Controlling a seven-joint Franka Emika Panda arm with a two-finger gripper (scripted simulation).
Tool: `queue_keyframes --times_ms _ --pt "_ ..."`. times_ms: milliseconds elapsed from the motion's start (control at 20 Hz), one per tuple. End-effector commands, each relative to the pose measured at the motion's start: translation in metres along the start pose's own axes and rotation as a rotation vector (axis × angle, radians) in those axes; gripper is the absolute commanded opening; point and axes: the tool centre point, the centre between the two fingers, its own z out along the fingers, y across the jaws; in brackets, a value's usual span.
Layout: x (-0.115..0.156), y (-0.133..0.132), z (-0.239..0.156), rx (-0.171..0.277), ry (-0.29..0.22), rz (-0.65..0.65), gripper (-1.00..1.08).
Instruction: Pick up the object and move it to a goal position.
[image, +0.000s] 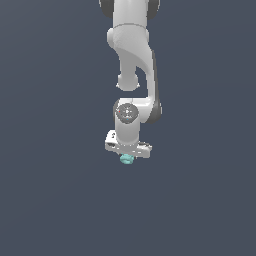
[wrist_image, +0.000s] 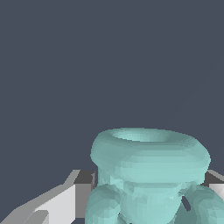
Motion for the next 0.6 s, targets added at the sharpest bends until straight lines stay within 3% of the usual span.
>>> queue_keyframes --times_ms 0,550 --pt "-0.013 0.005 0.0 0.0 0.0 0.0 -1.0" --pt "-0.081 0.032 -0.001 0.0 0.0 0.0 -1.0"
